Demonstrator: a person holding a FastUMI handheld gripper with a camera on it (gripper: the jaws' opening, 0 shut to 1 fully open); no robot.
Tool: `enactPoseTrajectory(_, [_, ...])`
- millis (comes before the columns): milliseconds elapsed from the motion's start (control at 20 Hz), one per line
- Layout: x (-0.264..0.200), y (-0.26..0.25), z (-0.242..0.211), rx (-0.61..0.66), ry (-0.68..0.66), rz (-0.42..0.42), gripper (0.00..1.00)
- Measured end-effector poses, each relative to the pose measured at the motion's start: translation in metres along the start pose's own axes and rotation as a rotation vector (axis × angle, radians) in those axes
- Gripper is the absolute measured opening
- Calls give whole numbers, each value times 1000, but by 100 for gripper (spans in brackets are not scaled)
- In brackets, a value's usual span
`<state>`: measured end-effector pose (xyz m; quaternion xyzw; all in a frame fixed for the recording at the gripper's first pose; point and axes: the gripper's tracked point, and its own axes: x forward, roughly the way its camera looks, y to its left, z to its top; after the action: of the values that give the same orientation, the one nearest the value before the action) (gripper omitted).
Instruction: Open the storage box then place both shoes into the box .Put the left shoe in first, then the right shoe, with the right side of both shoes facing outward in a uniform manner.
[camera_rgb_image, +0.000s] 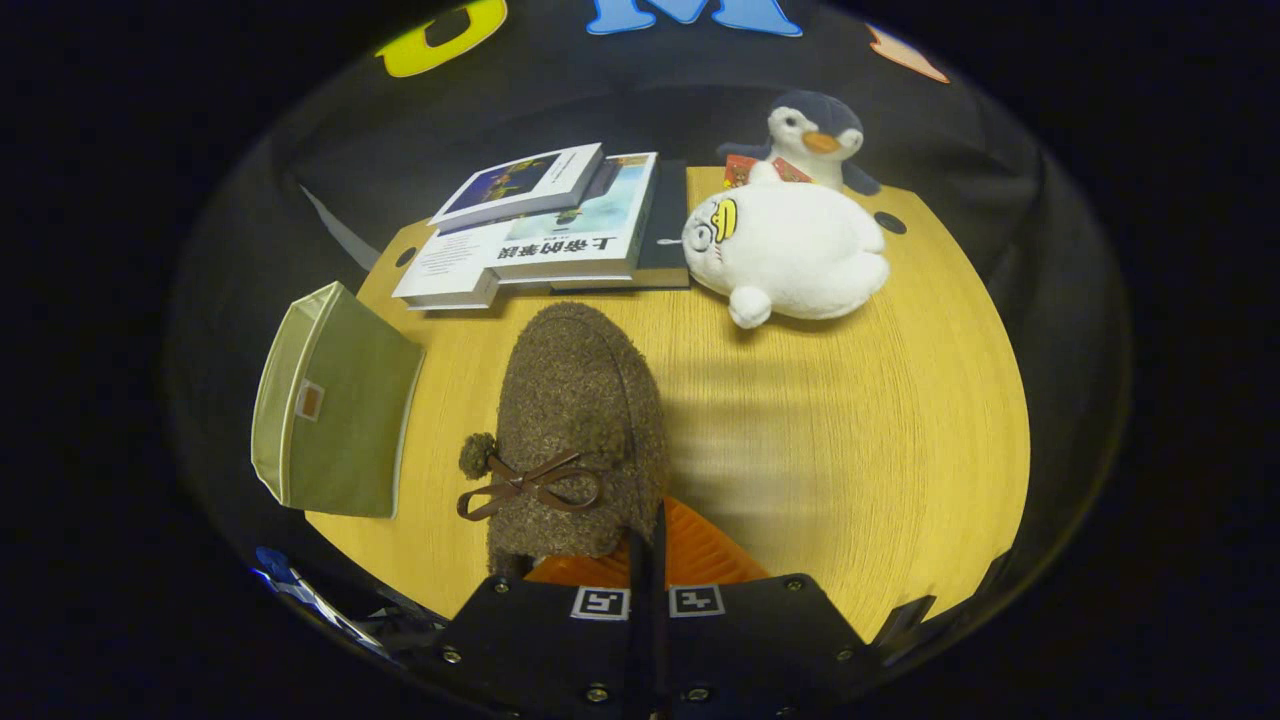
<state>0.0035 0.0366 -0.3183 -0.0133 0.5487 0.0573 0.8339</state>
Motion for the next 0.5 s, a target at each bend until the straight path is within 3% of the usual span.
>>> enactPoseTrajectory(500, [-39, 75, 38, -96, -43, 79, 0])
